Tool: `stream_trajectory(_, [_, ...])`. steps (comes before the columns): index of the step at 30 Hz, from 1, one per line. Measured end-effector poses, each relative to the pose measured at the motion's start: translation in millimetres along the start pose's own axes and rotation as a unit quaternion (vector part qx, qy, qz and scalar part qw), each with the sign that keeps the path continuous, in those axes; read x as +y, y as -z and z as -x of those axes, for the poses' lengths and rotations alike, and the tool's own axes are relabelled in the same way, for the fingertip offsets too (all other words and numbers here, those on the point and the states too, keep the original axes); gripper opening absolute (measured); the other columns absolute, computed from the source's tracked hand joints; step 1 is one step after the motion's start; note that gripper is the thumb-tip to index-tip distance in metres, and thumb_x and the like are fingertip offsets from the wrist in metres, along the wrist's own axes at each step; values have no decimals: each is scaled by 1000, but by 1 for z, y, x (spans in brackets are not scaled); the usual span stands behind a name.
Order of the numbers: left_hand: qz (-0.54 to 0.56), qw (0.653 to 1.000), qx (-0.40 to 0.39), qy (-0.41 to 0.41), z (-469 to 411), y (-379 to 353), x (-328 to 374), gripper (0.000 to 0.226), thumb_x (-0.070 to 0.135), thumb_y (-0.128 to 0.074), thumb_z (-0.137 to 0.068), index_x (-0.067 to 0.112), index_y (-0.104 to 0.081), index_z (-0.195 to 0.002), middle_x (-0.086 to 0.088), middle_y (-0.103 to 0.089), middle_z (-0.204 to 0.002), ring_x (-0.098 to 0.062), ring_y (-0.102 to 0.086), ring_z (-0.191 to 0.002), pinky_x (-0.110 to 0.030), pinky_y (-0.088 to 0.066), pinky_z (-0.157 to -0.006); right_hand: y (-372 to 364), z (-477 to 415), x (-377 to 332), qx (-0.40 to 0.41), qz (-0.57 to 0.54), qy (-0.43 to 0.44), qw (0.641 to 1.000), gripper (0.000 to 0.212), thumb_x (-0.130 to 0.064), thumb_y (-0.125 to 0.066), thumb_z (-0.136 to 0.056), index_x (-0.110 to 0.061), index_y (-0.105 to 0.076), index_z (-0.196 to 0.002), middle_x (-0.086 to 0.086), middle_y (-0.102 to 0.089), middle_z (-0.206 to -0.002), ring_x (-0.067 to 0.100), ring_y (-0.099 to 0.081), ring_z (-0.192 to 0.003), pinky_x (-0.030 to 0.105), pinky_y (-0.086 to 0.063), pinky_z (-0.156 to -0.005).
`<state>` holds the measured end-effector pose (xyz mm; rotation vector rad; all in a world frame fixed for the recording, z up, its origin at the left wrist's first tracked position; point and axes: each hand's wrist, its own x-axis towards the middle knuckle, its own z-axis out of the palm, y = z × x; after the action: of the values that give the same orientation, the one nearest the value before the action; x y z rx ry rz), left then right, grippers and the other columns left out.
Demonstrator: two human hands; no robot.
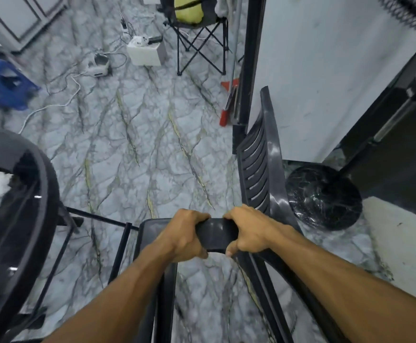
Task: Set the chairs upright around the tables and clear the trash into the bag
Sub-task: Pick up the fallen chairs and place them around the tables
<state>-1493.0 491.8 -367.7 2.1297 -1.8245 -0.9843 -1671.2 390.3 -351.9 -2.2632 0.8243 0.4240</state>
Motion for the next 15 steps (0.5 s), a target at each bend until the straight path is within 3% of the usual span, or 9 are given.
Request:
stream_trajectory(6, [-22, 991, 106, -76, 68, 36, 11, 43, 35, -79, -46, 25, -63, -85, 12, -60, -72, -6, -54, -68, -28, -47, -59, 17, 54, -72, 75, 42, -11, 996, 54, -52, -90, -54, -25, -59, -89, -7, -62, -83, 17, -63, -76, 39, -56, -68])
stream_trajectory(9, [-73, 965, 205, -146, 114, 29, 14, 44, 35, -70, -55, 17, -62, -95, 7, -60, -83, -13, -48, -81, -25, -36, -76, 4, 93, -102, 156, 59, -2, 986, 53, -51, -88, -54, -30, -58, -92, -9, -64, -90, 16, -63, -83, 36, -54, -72])
stream_trajectory(13, [-152, 918, 289, -225, 165, -24, -7, 55, 34, -71, -68, 5, -64, -113, -4, -63, -106, -24, -53, -93, -38, -38, -91, -71, 127, -118, 289, 117, 35, 949, 73, -39, -95, -39, -19, -67, -104, -3, -72, -101, 19, -67, -90, 33, -55, -79])
stream_trajectory(15, [-170, 930, 249, -208, 178, -61, -28, 59, 31, -79, -65, 7, -62, -116, -4, -63, -110, -23, -54, -99, -37, -38, -93, -124, 121, -113, 282, 145, 17, 948, 79, -35, -97, -38, -13, -69, -108, 2, -72, -105, 20, -70, -96, 36, -57, -83])
